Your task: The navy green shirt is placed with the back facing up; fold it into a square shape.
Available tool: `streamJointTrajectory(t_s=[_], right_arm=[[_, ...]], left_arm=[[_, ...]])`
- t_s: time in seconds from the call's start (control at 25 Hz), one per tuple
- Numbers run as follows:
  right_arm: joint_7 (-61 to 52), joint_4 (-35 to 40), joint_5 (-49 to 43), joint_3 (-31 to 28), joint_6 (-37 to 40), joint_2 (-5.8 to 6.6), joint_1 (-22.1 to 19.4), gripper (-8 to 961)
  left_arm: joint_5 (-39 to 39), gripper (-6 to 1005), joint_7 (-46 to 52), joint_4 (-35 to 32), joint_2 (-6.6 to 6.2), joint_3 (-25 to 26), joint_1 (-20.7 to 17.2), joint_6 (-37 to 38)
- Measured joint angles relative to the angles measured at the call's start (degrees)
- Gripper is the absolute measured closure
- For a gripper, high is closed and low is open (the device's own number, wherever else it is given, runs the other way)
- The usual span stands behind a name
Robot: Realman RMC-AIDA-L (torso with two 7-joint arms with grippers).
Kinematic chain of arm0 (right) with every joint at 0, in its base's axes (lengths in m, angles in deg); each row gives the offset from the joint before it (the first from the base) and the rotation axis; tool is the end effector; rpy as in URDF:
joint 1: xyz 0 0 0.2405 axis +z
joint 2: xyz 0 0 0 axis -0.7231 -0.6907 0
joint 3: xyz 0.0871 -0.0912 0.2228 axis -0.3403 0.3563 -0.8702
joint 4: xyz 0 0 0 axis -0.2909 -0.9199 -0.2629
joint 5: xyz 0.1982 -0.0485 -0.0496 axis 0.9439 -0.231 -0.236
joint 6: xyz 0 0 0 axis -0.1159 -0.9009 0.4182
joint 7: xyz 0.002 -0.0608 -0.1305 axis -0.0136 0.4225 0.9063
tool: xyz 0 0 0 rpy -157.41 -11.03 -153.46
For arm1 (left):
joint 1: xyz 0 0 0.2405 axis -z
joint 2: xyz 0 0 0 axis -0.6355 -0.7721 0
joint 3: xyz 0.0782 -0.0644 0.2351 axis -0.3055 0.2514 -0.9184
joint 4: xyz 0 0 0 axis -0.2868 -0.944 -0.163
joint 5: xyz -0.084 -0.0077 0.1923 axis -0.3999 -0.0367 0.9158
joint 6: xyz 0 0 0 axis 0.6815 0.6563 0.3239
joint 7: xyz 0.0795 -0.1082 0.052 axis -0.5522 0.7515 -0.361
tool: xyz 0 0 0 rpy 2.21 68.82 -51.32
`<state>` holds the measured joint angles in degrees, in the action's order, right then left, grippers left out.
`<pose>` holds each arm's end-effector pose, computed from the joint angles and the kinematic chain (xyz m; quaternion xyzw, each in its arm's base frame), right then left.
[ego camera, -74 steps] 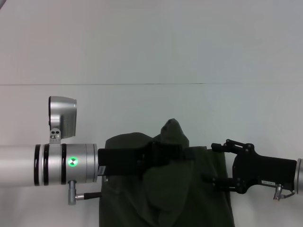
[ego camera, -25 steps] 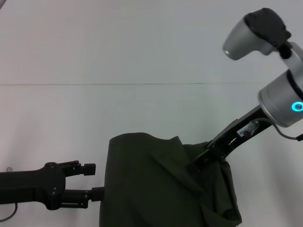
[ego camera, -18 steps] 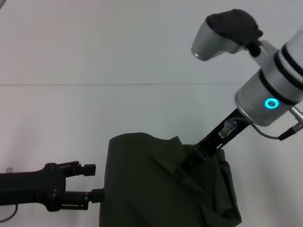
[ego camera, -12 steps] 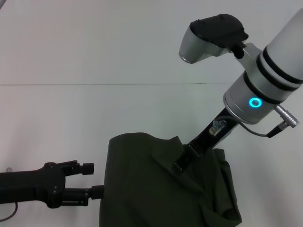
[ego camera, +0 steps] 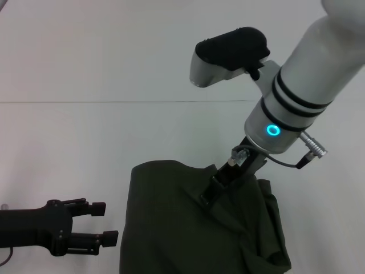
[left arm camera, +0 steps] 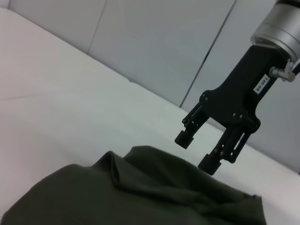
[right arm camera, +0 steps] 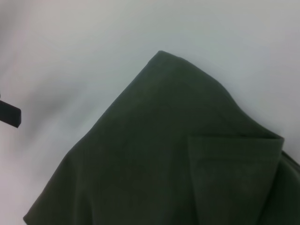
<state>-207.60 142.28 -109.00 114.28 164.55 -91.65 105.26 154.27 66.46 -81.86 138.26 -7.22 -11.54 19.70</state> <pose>0.0728 0.3804 -0.0417 -0.8775 0.4002 -0.2090 0.1617 -0.2927 0.2969 0.0357 -0.9311 -0.2833 -0.2198 0.0670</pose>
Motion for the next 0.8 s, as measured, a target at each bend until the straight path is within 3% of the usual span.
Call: streamJointTrajectory(t_s=[0.36,0.8], right_arm=[[1.17,-5.48,-0.08,1.94,-6.22,0.64,1.53,94],[1.58,-10.55,0.45,8.02,-13.33,0.24,2.36,98]], left_arm=[[0.25,96,-2.02,-0.61,0.12,0.0,-0.14,-1.43],[0.24,96,-2.08,-0.61,0.63,0.0,0.1,-2.57]])
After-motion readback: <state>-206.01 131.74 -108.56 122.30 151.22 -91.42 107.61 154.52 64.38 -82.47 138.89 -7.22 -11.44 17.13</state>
